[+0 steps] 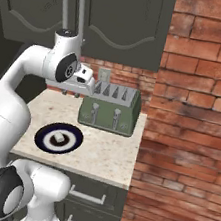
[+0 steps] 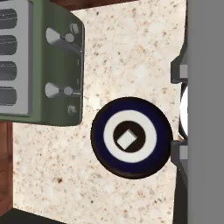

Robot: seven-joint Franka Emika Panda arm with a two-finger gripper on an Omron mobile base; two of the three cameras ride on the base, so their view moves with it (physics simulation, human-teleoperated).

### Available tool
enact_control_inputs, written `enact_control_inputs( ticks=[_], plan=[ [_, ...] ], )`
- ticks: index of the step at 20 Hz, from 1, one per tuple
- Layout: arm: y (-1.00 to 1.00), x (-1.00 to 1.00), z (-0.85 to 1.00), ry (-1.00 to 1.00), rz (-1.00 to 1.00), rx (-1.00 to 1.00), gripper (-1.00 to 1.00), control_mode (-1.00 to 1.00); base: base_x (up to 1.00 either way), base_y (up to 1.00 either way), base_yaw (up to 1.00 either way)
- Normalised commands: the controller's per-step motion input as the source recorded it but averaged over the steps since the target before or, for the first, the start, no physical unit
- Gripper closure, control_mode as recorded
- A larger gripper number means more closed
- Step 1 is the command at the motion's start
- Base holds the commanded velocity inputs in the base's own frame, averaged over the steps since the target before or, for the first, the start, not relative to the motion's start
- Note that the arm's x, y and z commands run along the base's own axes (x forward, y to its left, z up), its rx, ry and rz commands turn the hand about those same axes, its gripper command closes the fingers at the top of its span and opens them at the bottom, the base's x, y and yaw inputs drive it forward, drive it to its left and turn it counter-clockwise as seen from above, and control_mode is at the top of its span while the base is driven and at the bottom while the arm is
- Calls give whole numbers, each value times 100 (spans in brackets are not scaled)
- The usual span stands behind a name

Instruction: Pick up the marshmallow and place it in the cup of hot chocolate on the dining counter.

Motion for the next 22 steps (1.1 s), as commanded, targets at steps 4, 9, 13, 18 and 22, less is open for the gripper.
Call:
enact_control_inputs(
  ticks=[4, 9, 13, 18, 22],
  plan=[
    [0, -1, -14, 0, 6, -2, -100, -100, 0, 0, 0],
    [0, -9, -28, 5, 44, -7, -100, -100, 0, 0, 0],
    [2, -3, -44, 3, 63, -3, -100, -100, 0, 0, 0],
    [50, 3, -48, 4, 34, -6, -100, -100, 0, 0, 0],
    [70, 2, -54, 0, 13, -14, -100, -100, 0, 0, 0]
  ],
)
